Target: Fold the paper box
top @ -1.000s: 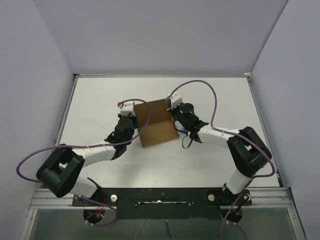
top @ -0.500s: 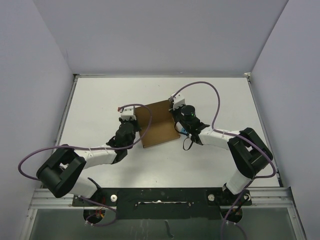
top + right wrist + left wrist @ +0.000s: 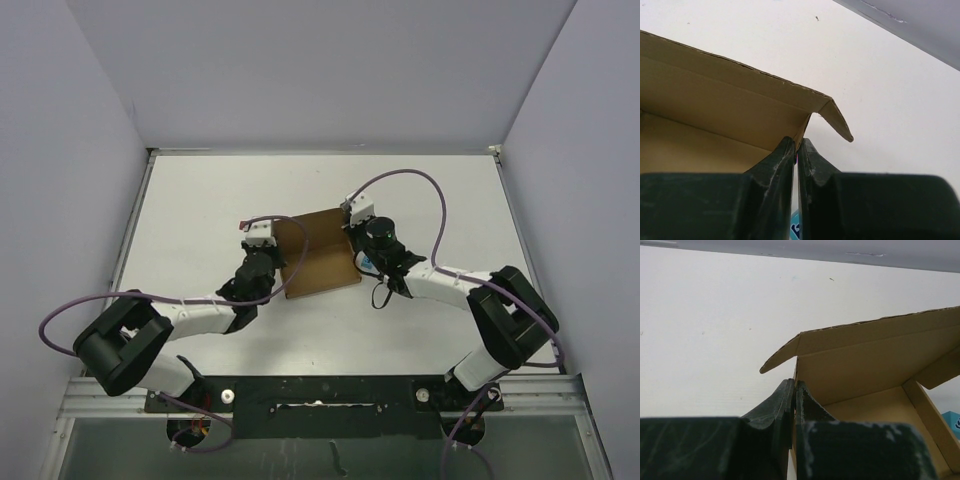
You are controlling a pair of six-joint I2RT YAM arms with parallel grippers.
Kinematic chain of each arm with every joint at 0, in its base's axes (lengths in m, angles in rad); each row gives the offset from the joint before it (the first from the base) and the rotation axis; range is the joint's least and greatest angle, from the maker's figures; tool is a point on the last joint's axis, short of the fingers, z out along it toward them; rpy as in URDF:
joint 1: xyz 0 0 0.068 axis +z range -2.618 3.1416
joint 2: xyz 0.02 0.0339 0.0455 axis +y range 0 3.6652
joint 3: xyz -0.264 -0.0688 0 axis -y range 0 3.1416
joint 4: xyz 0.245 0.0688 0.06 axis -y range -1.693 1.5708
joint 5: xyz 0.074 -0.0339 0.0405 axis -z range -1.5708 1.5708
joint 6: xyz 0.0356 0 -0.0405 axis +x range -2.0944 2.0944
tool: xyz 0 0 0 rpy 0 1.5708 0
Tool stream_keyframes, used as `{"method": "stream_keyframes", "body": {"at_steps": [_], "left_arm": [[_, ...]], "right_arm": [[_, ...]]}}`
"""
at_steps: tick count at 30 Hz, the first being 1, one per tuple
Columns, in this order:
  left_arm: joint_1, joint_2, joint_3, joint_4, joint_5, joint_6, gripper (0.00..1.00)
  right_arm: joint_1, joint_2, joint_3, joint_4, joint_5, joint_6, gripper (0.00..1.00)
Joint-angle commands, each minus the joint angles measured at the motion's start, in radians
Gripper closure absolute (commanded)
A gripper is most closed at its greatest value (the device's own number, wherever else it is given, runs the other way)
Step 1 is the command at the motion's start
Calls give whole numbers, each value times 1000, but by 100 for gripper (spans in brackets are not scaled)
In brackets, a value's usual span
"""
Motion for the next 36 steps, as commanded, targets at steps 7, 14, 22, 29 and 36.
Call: {"method": "stream_keyframes", "body": {"at_steps": [7, 14, 22, 29, 36], "left_arm": [[-53, -38, -25, 36, 42, -28, 100], [-60, -54, -41, 34, 36, -30, 100], [-83, -53, -42, 13, 21, -61, 100], [-114, -33, -27, -12, -19, -90, 100], [-127, -34, -23, -47, -43, -116, 100]], "right_arm": [[43, -70, -31, -35, -79, 26, 90], [51, -84, -32, -77, -70, 46, 89], [52, -90, -34, -105, -70, 62, 89], [52, -107, -48, -130, -76, 69, 89], [52, -124, -57, -155, -87, 71, 89]]}}
